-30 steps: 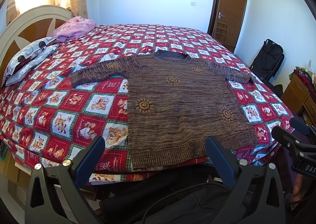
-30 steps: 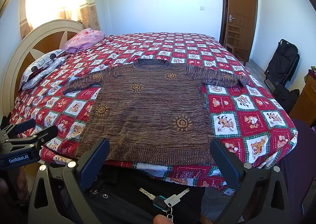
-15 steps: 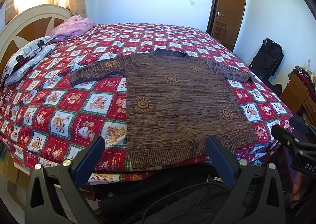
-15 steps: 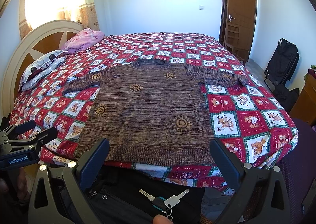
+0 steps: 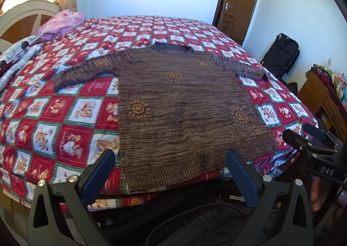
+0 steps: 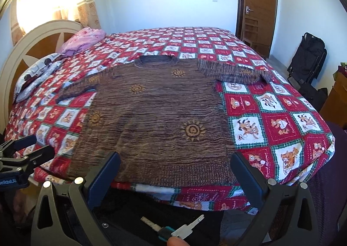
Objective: Fold small clothes
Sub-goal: 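Grasp the sweater sleeve cuff with the right gripper and lift it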
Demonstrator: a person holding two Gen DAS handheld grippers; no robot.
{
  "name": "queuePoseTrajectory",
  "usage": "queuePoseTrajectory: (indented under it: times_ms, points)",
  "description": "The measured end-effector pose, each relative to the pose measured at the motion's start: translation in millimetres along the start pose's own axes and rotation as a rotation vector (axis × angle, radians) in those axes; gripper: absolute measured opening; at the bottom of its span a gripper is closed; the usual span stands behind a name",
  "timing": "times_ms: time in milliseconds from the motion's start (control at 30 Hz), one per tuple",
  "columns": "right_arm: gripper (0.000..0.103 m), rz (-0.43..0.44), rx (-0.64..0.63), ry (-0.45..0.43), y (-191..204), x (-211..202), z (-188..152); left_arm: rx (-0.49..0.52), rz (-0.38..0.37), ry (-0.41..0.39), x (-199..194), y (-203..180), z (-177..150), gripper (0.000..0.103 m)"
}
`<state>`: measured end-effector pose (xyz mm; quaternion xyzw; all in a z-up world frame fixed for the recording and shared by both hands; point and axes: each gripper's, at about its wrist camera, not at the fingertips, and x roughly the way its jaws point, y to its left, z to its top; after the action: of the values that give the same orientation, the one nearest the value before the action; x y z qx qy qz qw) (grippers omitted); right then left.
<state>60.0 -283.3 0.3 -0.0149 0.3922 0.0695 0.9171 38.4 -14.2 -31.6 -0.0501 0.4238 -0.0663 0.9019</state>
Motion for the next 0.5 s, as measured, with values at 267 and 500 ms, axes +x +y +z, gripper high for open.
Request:
queuePoseTrajectory:
  times_ms: [267, 500]
  points:
    - [0.102, -0.030, 0.017, 0.009, -24.4, 40.0, 18.3, 0.022, 0.034, 0.010, 22.8, 8.8, 26.2, 0.103]
    - [0.102, -0.033, 0.056, -0.005, -56.4, 79.4, 40.0, 0.059, 0.098, 0.036, 59.3, 18.1, 59.7, 0.103]
